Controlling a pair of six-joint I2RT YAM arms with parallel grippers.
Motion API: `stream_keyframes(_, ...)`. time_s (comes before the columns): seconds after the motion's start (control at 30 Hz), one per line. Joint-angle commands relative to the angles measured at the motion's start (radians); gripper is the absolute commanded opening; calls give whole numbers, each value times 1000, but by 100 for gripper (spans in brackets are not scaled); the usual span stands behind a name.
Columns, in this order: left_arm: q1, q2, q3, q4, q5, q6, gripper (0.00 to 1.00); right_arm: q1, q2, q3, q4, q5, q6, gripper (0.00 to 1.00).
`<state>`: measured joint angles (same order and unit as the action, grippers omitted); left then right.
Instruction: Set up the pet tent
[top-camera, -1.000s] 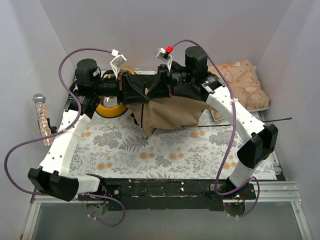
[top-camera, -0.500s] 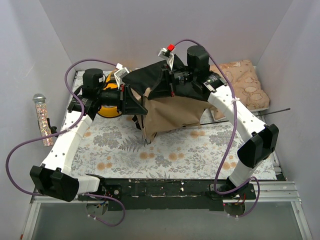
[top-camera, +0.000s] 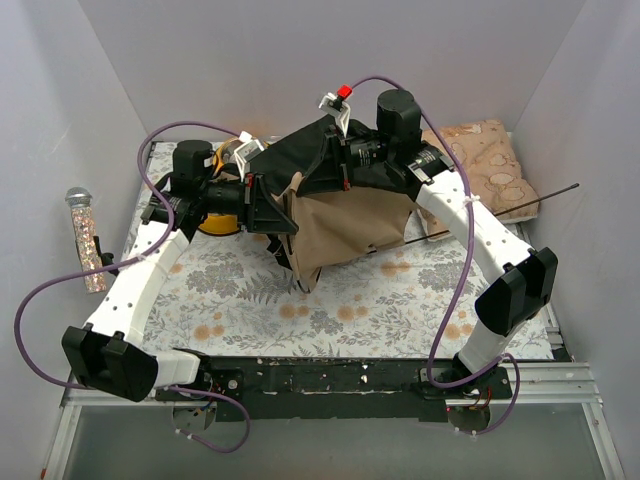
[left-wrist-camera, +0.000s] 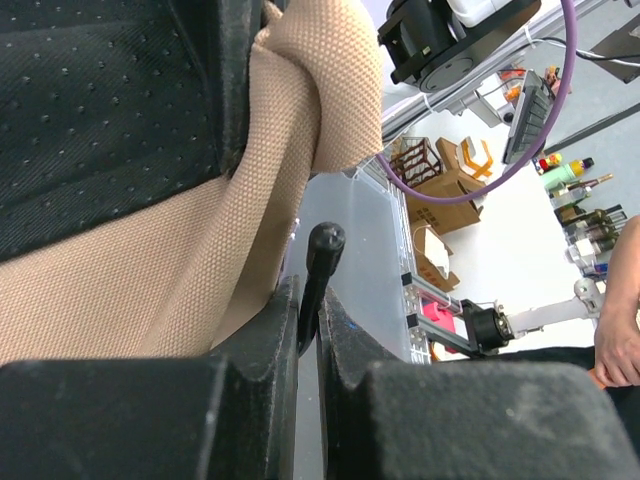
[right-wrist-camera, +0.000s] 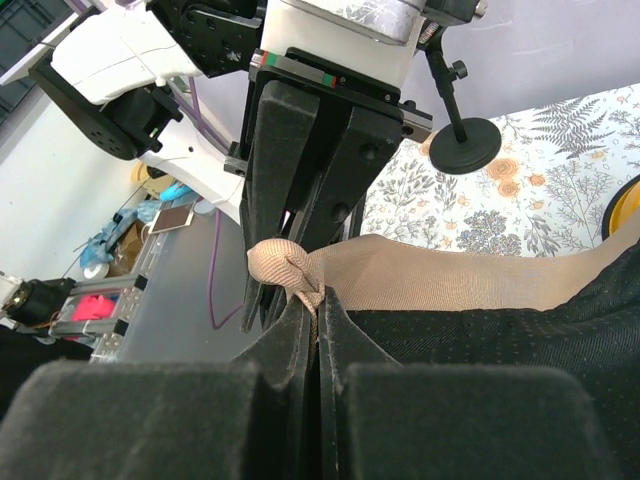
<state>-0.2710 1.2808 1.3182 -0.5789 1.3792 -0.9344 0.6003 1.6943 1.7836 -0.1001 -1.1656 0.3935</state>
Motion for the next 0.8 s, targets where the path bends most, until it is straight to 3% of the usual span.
stream_keyframes(0.0, -48, 35, -34, -197, 32, -30, 0, -40, -51, 36, 273, 98, 22, 1)
stream_keyframes(0.4, -66, 51, -19, -153, 44, -52, 0, -23, -53, 28, 269, 73, 7, 1)
stream_keyframes(0.77, -66, 58, -13, -150, 47, -63, 0, -8, -97, -75, 324, 11, -7, 1)
